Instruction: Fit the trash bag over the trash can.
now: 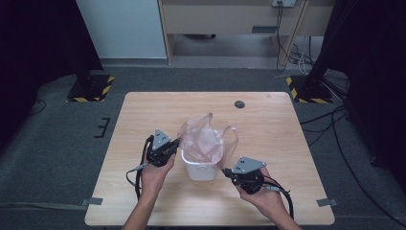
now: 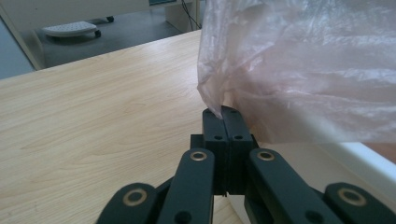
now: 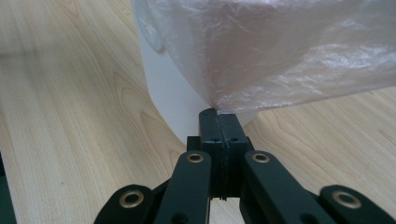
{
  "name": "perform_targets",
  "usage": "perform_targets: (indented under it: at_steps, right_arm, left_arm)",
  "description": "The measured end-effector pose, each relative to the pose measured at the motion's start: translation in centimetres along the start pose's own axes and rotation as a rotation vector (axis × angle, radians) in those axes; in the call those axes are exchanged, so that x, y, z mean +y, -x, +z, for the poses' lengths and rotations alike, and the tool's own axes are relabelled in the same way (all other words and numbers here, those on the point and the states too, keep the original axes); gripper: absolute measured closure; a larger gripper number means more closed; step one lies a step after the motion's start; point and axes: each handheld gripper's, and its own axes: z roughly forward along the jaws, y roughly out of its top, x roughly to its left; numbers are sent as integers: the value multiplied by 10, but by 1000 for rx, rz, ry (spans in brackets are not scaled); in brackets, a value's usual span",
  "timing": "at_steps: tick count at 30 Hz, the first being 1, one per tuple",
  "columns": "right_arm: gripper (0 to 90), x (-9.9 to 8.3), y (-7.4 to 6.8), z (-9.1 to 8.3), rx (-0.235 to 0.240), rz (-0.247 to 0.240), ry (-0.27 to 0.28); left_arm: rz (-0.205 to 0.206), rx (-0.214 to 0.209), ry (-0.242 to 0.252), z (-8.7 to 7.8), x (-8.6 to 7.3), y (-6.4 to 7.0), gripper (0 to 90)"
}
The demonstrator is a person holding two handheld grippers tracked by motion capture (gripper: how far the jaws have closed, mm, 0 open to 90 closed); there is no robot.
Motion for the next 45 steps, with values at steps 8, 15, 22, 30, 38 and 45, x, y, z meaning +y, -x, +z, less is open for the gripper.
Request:
perform_targets:
  at_steps: [8,15,22,30,38,45]
  right_arm:
    - [900,-3,9,3,-17,19,-8]
    - [900,-5,8,6,-12,27,-9]
    - [900,-5,4,5,-5,12,-8]
    - [900,-5,-2,-9,-20,-17,27]
    - [900,-4,-5,-7,-10,-40,14]
    - [900,-1,-15,-2,-5,-98,-2]
  left_arm:
    - [6,-5,-2,1,-2,6,900]
    - [1,-3,-6,2,-4,5,900]
    - [-1,-3,-7,3,-4,4,900]
    - [13,29,23,-10,-5,-1,689]
    - [23,7,38,-30,-12,-5,561]
    - [20,-14,89,-51,-3,-1,568]
